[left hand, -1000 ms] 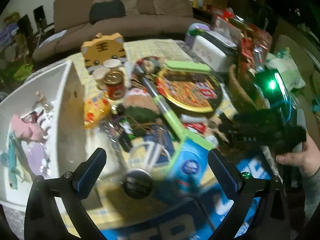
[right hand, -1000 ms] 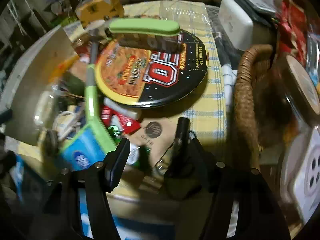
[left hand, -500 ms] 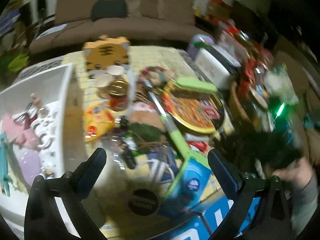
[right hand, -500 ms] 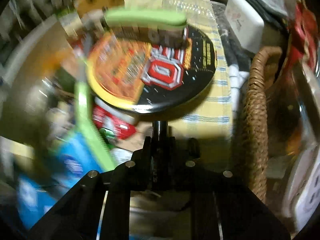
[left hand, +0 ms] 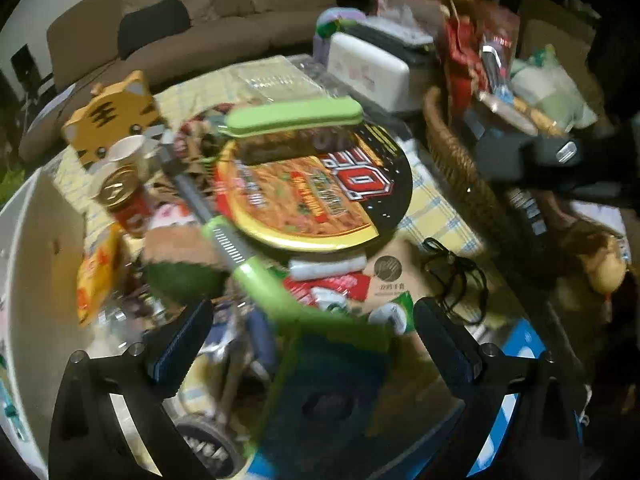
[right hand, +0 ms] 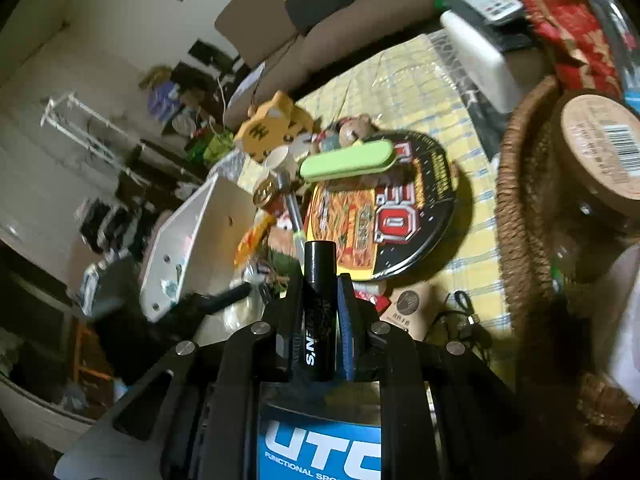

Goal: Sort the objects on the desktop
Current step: 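Grasp the black cylindrical tube with the right gripper, then grasp the white tube with the left gripper while the right gripper holds the black tube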

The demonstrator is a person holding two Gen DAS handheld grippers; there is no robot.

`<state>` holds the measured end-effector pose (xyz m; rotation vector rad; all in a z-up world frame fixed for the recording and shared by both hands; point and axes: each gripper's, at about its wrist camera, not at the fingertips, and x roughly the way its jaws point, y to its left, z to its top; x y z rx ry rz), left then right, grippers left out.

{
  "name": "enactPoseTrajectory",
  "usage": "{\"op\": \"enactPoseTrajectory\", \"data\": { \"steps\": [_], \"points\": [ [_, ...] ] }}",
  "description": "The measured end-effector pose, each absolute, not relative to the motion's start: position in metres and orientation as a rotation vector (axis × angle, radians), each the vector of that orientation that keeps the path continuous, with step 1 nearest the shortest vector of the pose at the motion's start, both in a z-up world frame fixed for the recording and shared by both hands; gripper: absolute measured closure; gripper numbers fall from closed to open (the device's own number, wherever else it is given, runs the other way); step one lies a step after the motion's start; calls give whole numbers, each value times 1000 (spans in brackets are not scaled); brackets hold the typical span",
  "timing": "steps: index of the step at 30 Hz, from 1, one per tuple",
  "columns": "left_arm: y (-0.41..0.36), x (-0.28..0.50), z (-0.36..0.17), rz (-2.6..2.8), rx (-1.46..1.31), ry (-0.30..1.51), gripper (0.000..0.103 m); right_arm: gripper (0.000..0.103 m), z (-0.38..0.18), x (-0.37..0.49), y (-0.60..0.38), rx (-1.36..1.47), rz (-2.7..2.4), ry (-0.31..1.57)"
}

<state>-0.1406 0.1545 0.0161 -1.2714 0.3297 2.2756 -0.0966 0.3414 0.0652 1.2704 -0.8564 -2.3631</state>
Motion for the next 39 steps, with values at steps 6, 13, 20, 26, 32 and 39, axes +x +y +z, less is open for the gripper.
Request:
{"op": "enactPoseTrajectory", "data": {
  "steps": [6,13,20,26,32,39],
  "points": [
    [181,-160,-9,2268,-1330,353,6,88,69,-93,365,1240,-2377,-901],
    [190,-173,-12,2355,-1367,437,6,88,69,-92,370,1236,-2371,-893],
    [173,-190,-27,2306,-1469,326,12,88,69,-88,366,1240,-2365,-866],
    [173,-162,2,2306,-1337,301,14,88,72,-85,365,1231,-2373,-864],
    [196,-154,1,2247,-1281,359,14,88,72,-88,364,1229,-2370,-861],
    [185,-178,-27,2247,-1445,328,15,88,70,-89,362,1232,-2361,-859]
  ]
}}
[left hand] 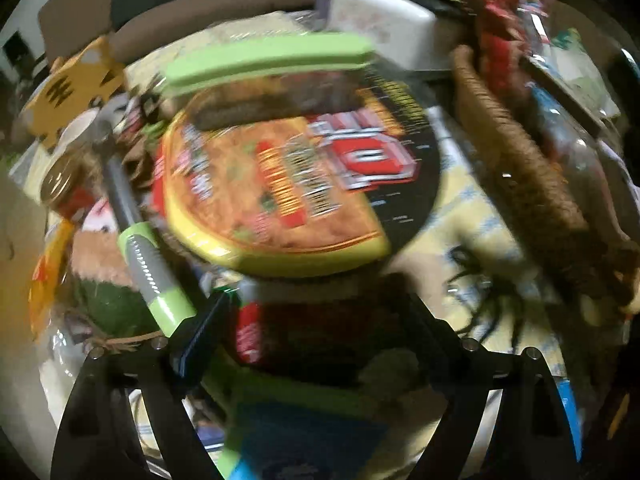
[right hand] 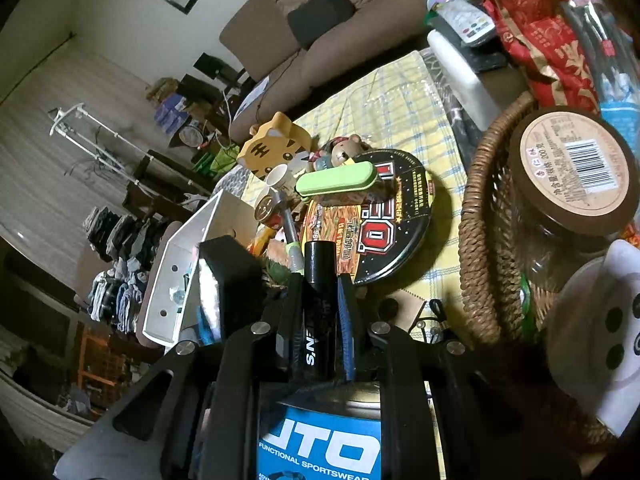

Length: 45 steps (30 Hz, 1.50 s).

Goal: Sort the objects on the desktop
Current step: 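Grasp the white tube with the left gripper while the right gripper holds the black tube, then carry the white tube and black tube over the box with both grippers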

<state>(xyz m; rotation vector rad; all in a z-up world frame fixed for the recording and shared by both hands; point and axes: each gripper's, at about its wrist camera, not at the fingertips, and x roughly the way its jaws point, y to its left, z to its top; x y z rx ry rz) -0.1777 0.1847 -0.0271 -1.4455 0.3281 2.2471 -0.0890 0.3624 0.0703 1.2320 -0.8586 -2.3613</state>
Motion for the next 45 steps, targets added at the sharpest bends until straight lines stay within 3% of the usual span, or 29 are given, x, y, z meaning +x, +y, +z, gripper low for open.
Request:
{"op": "enactPoseTrajectory", "data": {
  "steps": [8,10,18,23,29,36,41,45],
  "points": [
    [189,-186,-24,2234,-1411,359,18,88,62,-93,354,1264,-2341,-839],
    [193,-192,-25,2219,-1422,352,46,88,62,-94,352,1264,-2342,-835],
    [172,-171,-5,2233,-1297,292,45,88,60,-98,350,1273,-2339,-837],
    [132,-145,35,2211,-1226,83,45,88,62,-100,341,1252,-2311,-844],
    [83,-85,111,2281,-831,172,45,87,82,-99,313,1180,-2283,-779],
    [9,-78,136,2396,-848,124,45,87,116,-104,250,1080,-2203,-728],
    [-86,-81,150,2542,-888,-33,45,87,125,-115,195,1097,-2160,-678],
    [-173,-85,145,2654,-898,-272,45,87,127,-130,150,1129,-2113,-652]
  ]
}}
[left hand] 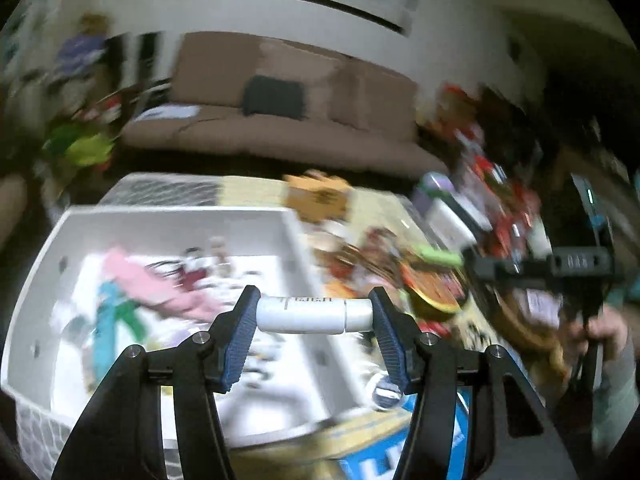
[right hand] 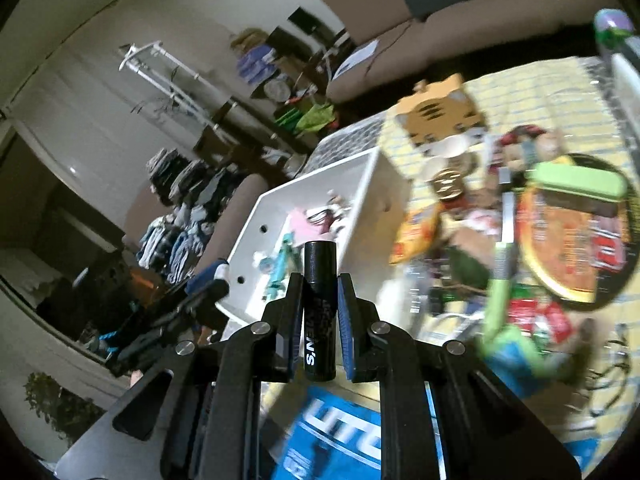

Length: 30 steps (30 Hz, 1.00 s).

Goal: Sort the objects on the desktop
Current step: 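Carry the white tube and black tube over the box with both grippers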

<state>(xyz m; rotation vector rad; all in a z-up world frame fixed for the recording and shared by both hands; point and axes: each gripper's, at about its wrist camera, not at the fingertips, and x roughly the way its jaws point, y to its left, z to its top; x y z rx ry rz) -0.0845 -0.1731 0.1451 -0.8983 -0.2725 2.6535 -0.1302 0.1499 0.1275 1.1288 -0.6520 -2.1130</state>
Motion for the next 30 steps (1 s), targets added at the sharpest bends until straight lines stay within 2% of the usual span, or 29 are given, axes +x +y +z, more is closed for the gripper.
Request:
{"op": "enactPoseTrajectory", "data": {
  "steps": [4,12,16,23,30],
  "points": [
    [-235,-98,124,2678,-939,-535,45,87,129,-151,99,1162,-2080,-604],
    [-270,-126,82,2646,-1024,-681,45,88,109,-192,2,1250,-2052,-514],
    [-288,-135,61,2607,-1048,-828,45,88,91,-214,-25,1312,-2084,-462],
    [-288,-157,48,2567,-1104,-867,45,87,52,-266,-59,1466,-2195,-322],
    [-271,-175,33,2526,-1190,-802,45,87,27,-300,-77,1619,-2286,-136]
  ]
}}
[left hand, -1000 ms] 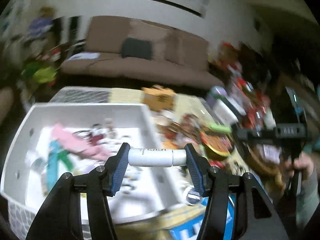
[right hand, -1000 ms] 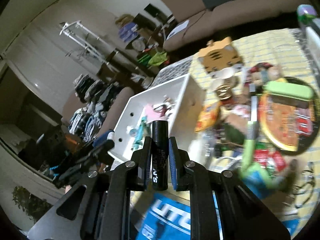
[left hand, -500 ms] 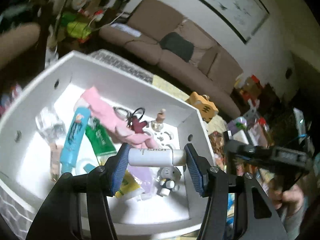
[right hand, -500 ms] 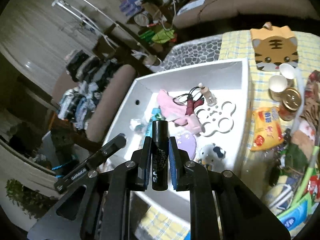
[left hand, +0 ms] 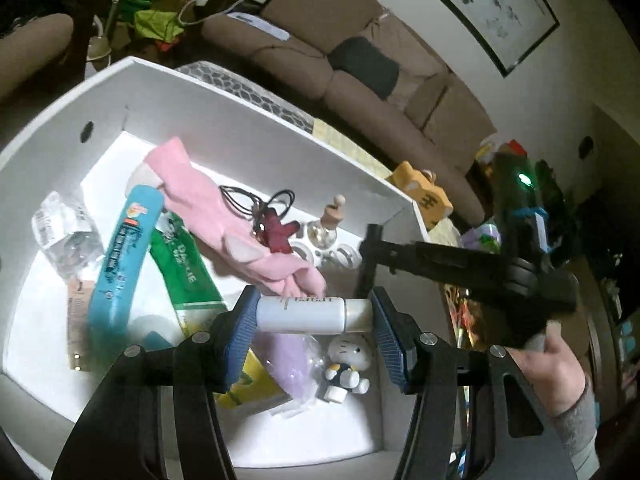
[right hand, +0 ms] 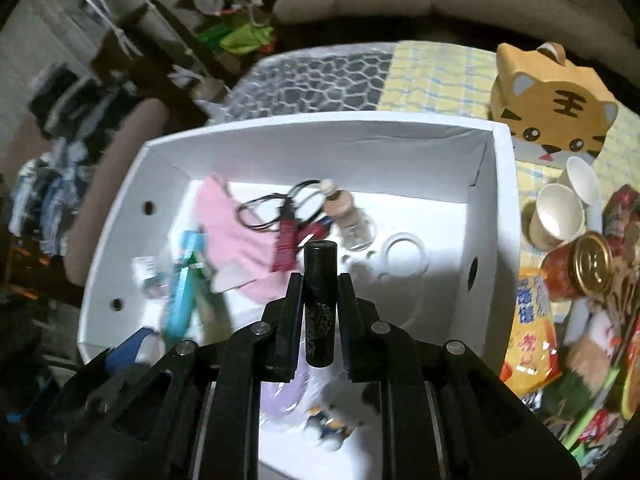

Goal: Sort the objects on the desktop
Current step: 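Carry the white tube and black tube over the box with both grippers, then open the right gripper to drop the black tube into the box, then open the left gripper to drop the white tube into the box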

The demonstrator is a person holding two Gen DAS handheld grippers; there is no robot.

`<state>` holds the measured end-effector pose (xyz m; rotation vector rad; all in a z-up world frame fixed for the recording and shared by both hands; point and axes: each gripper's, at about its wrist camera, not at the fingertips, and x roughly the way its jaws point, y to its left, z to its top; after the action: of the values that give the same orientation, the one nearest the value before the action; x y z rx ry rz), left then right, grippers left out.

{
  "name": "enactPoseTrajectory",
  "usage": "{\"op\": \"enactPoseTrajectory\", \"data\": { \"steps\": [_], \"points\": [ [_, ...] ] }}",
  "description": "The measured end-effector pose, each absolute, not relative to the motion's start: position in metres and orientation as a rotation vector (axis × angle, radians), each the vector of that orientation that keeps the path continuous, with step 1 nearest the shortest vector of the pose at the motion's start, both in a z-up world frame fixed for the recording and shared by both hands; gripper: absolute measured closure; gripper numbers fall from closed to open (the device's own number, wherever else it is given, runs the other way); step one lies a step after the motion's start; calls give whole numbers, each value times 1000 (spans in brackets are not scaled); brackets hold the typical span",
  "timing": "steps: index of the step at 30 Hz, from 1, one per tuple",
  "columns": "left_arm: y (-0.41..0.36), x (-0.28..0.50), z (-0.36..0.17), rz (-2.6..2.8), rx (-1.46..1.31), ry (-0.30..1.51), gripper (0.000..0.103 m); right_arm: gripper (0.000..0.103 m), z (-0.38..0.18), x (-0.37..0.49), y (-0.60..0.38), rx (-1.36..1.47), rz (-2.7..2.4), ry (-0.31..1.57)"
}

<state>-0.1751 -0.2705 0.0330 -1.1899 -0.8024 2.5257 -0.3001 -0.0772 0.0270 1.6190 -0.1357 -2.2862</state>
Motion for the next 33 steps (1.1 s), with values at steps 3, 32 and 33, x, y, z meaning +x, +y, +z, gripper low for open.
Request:
{"op": "enactPoseTrajectory", "data": {
  "steps": [3,32,33],
  "points": [
    [-266,-176,34,2517,-1194,-785,45,87,16,-312,-82,1691,-2322,-47],
    [-152,-290,-1,2337,-1692,-142,45,68,115,-218,41,1368,-2317,-205],
    [-151,-292,-3,2346,-1702,-134,44,68,114,-216,44,1363,-2313,-209]
  ]
}}
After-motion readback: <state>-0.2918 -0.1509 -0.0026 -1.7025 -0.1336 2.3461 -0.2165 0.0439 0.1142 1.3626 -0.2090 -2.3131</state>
